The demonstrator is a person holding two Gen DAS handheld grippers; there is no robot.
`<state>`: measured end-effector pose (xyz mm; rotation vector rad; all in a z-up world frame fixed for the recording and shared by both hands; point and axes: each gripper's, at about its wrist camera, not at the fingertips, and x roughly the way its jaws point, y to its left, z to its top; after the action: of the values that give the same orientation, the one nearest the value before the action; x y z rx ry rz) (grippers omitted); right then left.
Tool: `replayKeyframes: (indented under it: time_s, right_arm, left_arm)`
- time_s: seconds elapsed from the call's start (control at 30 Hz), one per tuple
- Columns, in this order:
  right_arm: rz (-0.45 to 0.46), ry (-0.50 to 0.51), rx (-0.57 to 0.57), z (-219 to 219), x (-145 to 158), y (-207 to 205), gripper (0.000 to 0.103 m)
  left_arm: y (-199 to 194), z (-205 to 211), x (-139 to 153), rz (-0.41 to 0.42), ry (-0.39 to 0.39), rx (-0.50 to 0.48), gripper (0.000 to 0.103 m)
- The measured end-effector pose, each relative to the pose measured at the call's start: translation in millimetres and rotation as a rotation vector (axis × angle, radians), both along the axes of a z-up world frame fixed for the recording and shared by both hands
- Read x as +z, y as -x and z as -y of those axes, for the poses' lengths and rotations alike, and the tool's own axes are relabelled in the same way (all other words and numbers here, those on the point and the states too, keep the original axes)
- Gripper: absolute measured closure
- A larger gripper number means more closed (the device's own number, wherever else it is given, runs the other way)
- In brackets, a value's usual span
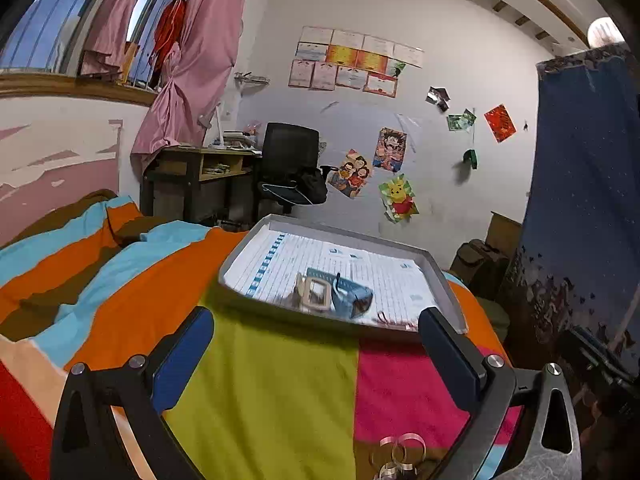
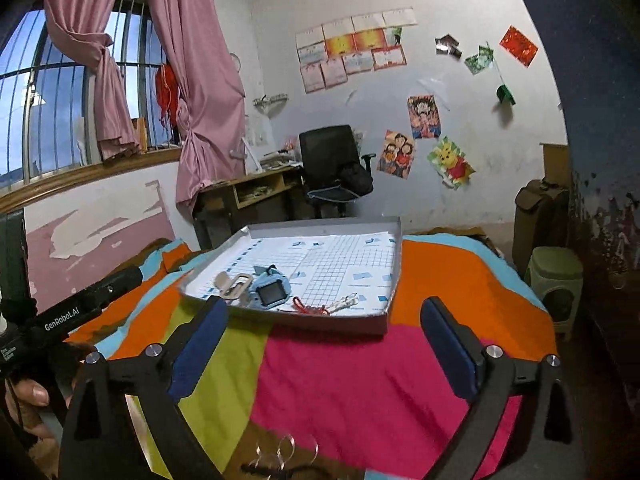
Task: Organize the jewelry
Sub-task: 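Withdraw both grippers from the tray back toward the key rings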
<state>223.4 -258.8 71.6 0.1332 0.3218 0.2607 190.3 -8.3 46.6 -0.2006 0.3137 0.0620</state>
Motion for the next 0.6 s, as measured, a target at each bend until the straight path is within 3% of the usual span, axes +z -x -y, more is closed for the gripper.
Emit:
replayKeyframes:
  time_s: [0.27,0.6]
  right_arm:
    - [0.033,0.022,-0.02,7.8,10.0,77.3,0.003]
    - [0.081,0.07,-0.046,15.6,0.6,151.7,0.002]
  left_arm:
    - [63.9,11.2,-7.8,-0.002,-0.081,-0.035,0.0]
    - [116.8,17.6,-22.8,0.018,-0.096,-0.041,0.0]
